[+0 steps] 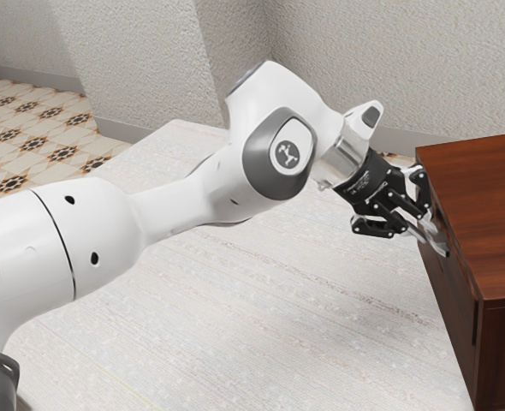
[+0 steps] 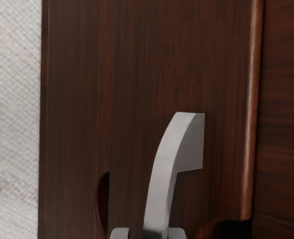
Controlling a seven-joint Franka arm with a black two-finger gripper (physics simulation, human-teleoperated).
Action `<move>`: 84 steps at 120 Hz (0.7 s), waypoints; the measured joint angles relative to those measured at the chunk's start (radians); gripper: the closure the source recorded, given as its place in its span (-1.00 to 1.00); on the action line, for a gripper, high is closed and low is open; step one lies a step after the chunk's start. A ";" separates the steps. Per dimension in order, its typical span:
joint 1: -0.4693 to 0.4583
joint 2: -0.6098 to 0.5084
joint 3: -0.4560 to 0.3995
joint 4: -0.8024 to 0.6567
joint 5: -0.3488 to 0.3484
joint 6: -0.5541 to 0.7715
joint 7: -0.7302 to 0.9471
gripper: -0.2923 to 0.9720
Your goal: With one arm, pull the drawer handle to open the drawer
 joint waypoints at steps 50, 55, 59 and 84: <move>-0.005 -0.012 0.002 -0.025 0.007 -0.002 0.003 0.57; -0.005 -0.017 0.003 -0.030 0.006 -0.002 0.004 0.57; -0.004 -0.020 0.003 -0.032 0.006 -0.002 0.004 0.57; -0.006 -0.044 0.004 -0.064 0.005 -0.003 0.009 0.57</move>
